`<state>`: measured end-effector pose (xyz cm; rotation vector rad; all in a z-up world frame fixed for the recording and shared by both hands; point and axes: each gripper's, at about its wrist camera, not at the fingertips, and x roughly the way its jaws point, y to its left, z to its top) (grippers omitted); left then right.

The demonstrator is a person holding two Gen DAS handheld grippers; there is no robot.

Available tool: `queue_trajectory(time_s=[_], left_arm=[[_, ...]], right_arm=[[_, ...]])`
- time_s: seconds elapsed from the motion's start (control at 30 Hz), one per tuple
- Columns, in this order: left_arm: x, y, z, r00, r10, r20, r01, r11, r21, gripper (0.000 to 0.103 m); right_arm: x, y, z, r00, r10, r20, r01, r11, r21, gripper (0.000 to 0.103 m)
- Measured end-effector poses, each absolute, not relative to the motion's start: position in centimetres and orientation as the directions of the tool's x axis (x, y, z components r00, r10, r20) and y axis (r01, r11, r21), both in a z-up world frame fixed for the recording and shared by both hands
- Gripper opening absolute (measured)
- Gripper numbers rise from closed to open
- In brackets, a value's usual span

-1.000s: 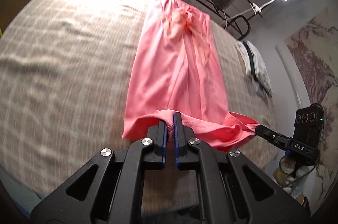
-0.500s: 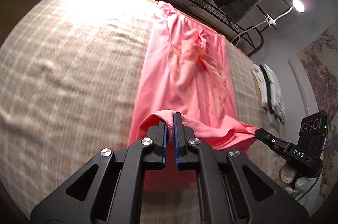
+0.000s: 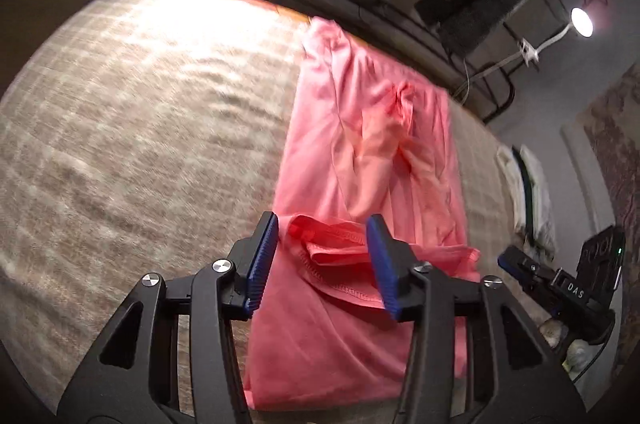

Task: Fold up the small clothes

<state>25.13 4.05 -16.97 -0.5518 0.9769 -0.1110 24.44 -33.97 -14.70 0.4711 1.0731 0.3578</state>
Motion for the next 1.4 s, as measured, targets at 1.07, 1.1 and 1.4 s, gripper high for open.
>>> queue_trajectory(time_s=[1.07, 1.1, 1.4], left_arm=[[25.5, 2.5, -18.4, 0.52, -0.348, -0.78, -0.03, 0.905, -0.423, 0.02], [25.4, 2.4, -18.5, 0.51, -0.348, -0.786, -0.017, 0.91, -0.414, 0.02], [24.9, 3.0, -19.6, 0.478, -0.326, -0.816, -0.045, 0.918, -0.393, 0.02]], right_arm=[[25.1, -32.2, -14.4, 0.462, 0.379, -0.802, -0.206, 0.925, 0.318, 0.039], [25.0, -32.6, -14.4, 0.445, 0.377, -0.812, -0.212, 0.926, 0.314, 0.039], [24.4, -32.0, -15.9, 0.344, 0.392, -0.853, -0.339, 0.899, 0.277, 0.024]])
